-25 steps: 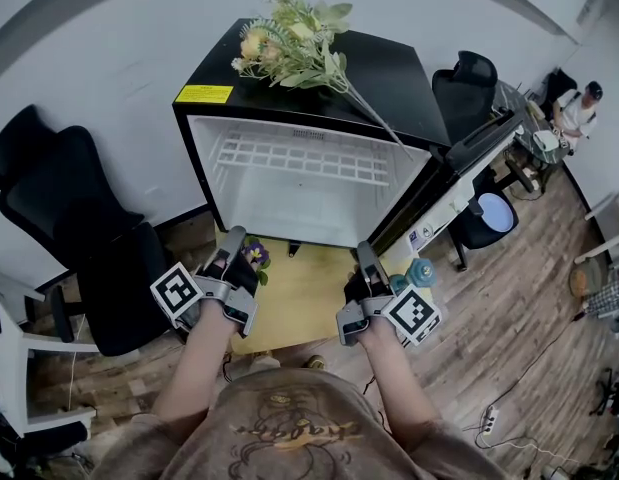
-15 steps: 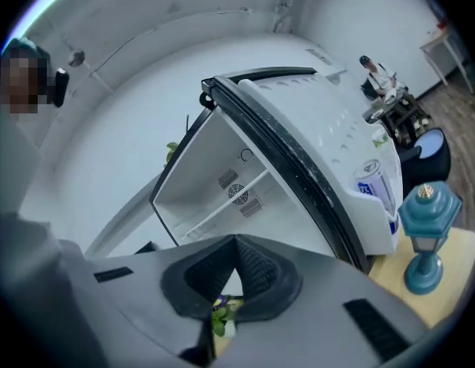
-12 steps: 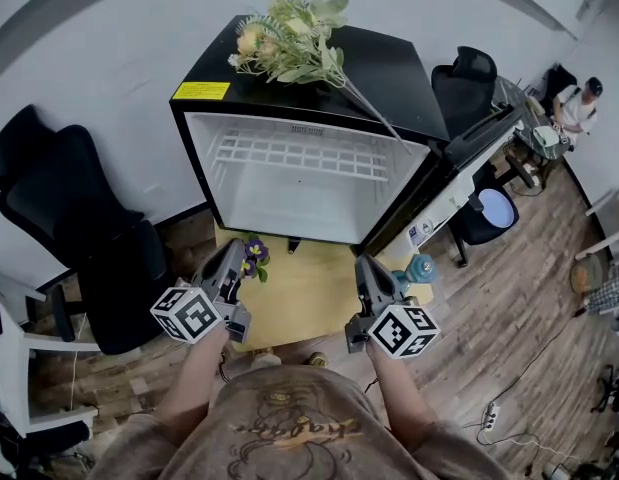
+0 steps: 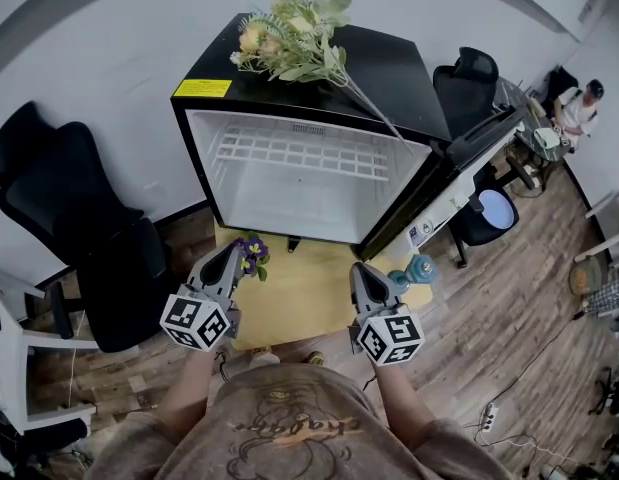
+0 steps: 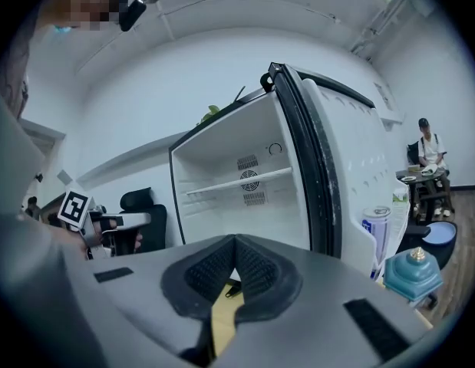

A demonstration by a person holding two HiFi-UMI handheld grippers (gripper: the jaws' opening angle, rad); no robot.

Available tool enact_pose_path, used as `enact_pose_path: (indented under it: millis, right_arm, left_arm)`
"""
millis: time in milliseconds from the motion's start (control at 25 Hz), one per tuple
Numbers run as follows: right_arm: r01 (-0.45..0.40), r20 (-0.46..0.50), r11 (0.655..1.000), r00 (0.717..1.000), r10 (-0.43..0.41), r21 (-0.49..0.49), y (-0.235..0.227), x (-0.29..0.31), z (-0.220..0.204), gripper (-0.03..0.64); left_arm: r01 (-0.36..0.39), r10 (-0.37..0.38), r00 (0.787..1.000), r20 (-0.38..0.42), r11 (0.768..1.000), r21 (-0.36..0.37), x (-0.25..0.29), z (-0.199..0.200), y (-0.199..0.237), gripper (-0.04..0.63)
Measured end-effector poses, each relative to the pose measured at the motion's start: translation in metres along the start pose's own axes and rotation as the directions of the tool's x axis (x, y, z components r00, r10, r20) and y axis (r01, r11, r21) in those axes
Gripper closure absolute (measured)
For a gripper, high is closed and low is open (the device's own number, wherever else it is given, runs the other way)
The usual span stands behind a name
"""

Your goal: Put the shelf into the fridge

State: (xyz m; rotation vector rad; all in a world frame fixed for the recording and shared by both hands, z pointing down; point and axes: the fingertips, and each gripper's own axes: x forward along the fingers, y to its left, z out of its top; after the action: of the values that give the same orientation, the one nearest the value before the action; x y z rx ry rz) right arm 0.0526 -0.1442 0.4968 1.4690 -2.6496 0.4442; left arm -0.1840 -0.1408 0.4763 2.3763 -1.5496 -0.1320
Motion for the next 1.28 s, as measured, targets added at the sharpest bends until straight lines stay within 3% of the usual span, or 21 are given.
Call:
enact_pose_path:
  millis: [440, 1280]
  right_arm:
    - [0.038, 0.011, 0.999, 0.999, -0.038, -0.001, -0.011, -0.004, 0.000, 0.618]
    - [0.040, 0.043, 0.998, 0.998, -0.041, 0.039, -0.002, 0.000, 0.013, 0.618]
  left_arm:
    - [-0.024, 0.025, 1.000, -0.005, 0.997, 0.076, -0.006, -0.003, 0.000, 0.565]
    - [-0.053, 0.054, 0.998, 0.039, 0.998, -0.020, -0.006, 0.007, 0.001, 0.565]
